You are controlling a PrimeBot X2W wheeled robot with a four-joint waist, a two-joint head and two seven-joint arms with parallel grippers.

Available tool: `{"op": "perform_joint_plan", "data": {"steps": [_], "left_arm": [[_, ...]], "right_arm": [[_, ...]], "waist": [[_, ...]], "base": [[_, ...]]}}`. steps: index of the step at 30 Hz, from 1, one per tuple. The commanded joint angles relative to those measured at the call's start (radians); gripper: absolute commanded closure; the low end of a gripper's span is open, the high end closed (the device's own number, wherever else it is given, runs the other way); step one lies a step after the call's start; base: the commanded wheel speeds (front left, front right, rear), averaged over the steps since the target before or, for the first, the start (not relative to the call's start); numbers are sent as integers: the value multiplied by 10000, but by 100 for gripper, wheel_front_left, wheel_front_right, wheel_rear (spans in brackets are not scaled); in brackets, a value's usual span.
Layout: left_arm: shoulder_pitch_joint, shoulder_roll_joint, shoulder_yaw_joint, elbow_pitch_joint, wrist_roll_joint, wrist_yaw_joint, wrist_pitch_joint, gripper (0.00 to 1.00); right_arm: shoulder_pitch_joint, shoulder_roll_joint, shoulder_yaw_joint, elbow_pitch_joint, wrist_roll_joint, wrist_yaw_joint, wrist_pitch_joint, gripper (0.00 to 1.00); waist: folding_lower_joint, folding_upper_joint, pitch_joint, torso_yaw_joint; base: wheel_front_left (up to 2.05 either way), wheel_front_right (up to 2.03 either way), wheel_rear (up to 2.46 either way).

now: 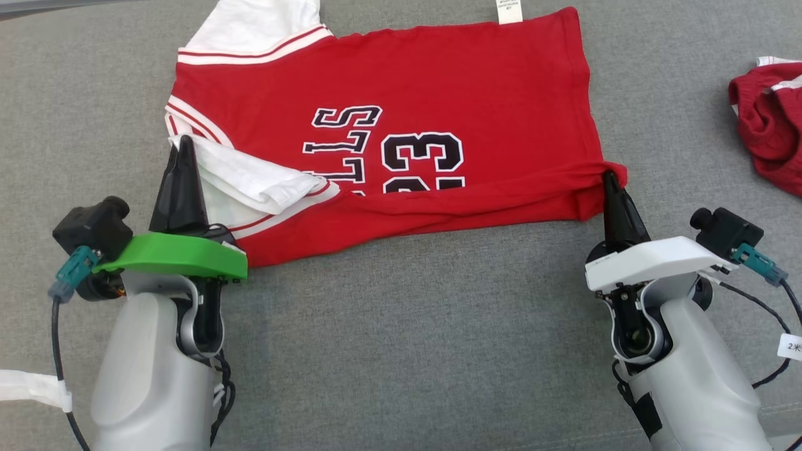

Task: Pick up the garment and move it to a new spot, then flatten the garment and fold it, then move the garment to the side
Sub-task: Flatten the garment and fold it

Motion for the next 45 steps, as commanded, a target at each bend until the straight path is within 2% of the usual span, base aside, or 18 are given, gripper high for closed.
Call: {"op": "perform_joint_plan", "data": {"steps": [1,2,3,4,5,6,9,10,11,12,17,24,30,37,44,45], "left_arm": [[-307,14,165,54,144,-42,-47,100],[-393,6,282,138,204,-45,-47,100],[-460,0,360,203,256,-49,-46,100],[-550,-9,448,276,320,-55,-43,100],[-622,-14,516,348,378,-52,-40,100],[-713,-16,578,432,425,-44,-40,100],[-921,-18,599,682,394,-21,-39,100],[-978,-19,602,754,395,10,-39,74],[-1029,-16,618,761,424,31,-40,26],[-1091,-11,657,728,391,82,-39,0],[-903,-13,647,467,197,56,-39,0],[14,-12,478,-138,-154,-50,-39,0],[1187,8,455,-139,-77,-79,4,0],[2073,240,389,331,-291,230,1328,0],[2227,216,373,411,-616,614,2439,0],[1995,198,402,495,-738,720,2692,0]], "right_arm": [[-234,-9,51,108,41,1,-108,95],[-348,-11,98,199,59,1,-117,80],[-437,-10,137,271,77,1,-141,73],[-542,-10,190,369,103,1,-173,55],[-627,-10,232,441,141,1,-187,33],[-732,-11,290,522,148,1,-202,0],[-965,-11,387,705,137,1,-271,0],[-1039,-12,384,744,33,1,-285,0],[-1082,-11,369,760,-17,1,-303,0],[-1130,-11,332,741,-28,1,-312,0],[-1067,-13,-117,253,-802,1,-340,0],[89,-10,-843,-1052,-2222,1,-345,0],[1237,-11,-896,-1857,-2949,1,-345,0],[1857,-11,-682,-2218,-3203,1,-346,0],[1891,-11,-499,-2313,-3196,1,-347,0],[1783,-11,-398,-2324,-3199,1,-347,0]], "waist": [[0,0,127,-63],[0,0,167,-83],[0,0,202,-104],[0,0,233,-120],[0,0,256,-133],[0,0,283,-145],[0,0,331,-172],[0,0,338,-182],[0,0,343,-188],[0,0,346,-194],[0,0,273,-165],[0,0,-158,120],[0,0,-649,366],[0,0,-910,427],[0,0,-861,340],[0,0,-748,158]], "base": [[0,0,0],[0,0,0],[0,0,0],[0,0,0],[0,0,0],[0,0,0],[0,0,0],[0,0,0],[0,0,0],[0,0,0],[0,0,0],[0,0,0],[0,0,0],[0,0,0],[0,0,0],[0,0,0]]}}
